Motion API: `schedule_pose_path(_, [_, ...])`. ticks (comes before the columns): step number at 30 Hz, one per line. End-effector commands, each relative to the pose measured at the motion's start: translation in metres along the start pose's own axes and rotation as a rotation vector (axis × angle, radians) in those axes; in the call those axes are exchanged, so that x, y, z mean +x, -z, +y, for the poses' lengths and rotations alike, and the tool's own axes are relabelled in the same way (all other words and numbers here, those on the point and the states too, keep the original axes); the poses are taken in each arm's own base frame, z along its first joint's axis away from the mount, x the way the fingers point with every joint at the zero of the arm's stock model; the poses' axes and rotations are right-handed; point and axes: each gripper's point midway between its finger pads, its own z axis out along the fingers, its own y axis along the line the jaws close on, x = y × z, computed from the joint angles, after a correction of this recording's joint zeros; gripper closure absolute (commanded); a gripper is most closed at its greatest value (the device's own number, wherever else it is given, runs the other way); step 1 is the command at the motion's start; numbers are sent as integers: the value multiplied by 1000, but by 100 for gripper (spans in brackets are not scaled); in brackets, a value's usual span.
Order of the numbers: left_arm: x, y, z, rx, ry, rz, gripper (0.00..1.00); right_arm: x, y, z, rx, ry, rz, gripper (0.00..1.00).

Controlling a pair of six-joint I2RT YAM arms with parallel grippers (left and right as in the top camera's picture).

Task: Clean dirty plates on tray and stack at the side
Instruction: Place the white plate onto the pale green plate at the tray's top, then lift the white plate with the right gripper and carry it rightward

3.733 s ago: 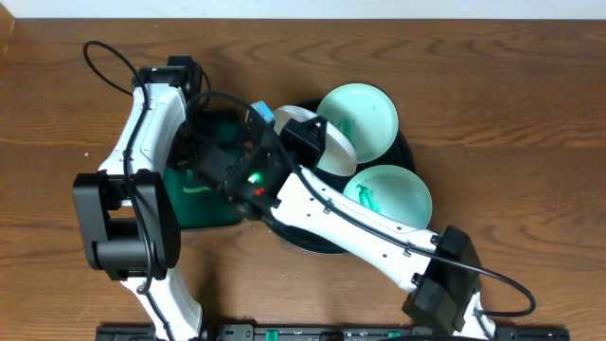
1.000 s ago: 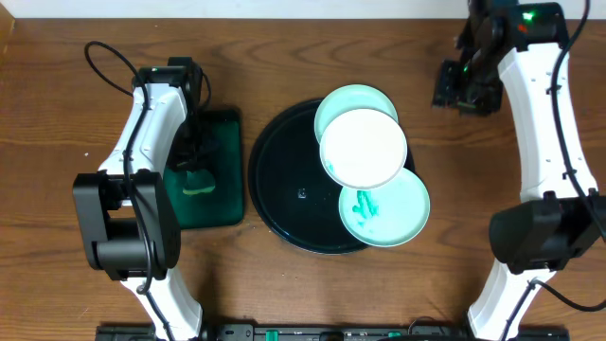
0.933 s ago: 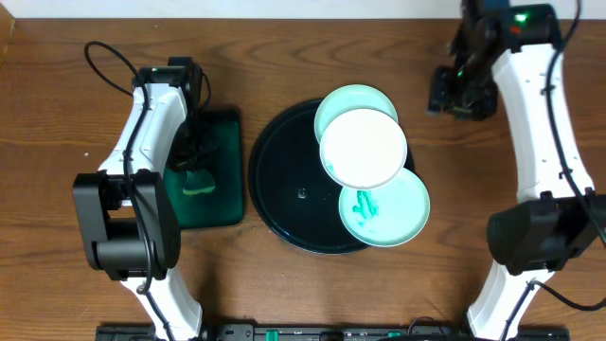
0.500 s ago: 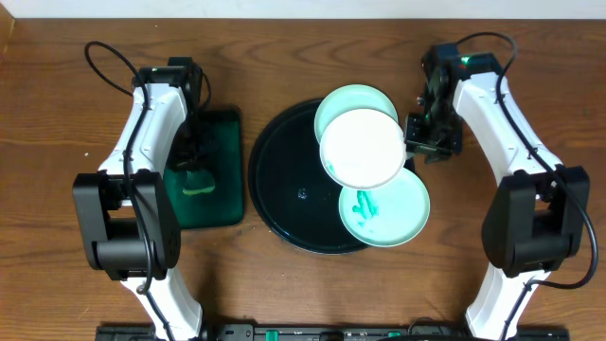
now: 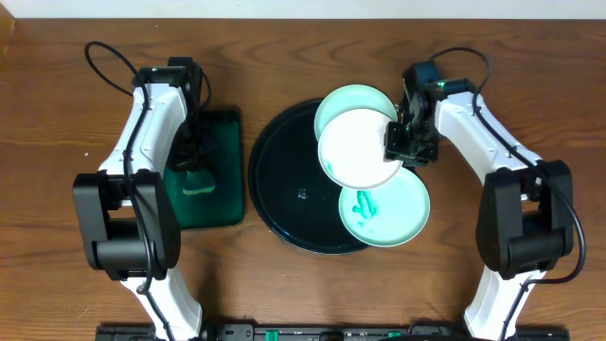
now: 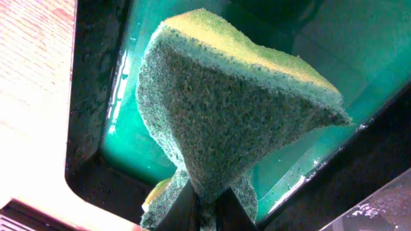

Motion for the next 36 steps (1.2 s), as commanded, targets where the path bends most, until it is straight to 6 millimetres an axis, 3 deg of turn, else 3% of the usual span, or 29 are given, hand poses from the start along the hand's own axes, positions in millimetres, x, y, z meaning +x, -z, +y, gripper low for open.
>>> schedule_pose_path(1, [2, -2, 2, -12, -9, 11, 92, -1, 2, 3, -15, -6, -16, 71])
schedule_pose_path(3, [2, -2, 2, -12, -9, 11, 92, -3, 2, 4, -19, -6, -23, 78])
schedule_pose_path(6, [3, -2, 2, -13, -9, 13, 92, -3, 2, 4, -18, -5, -23, 97])
schedule_pose_path(13, [3, -2, 2, -13, -9, 14, 92, -4, 2, 2, -9, 4, -29, 99])
schedule_pose_path(17, [3, -2, 2, -13, -9, 13, 92, -5, 15, 6, -20, 45, -60, 99])
schedule_pose_path(21, [3, -2, 2, -13, -9, 14, 92, -6, 44, 17, -40, 97, -136, 98])
schedule_pose_path(28, [3, -2, 2, -13, -9, 14, 92, -6, 113, 24, -77, 115, -324, 99])
schedule_pose_path(36, [3, -2, 2, -13, -9, 14, 92, -21, 175, -36, 7, -75, -520, 99])
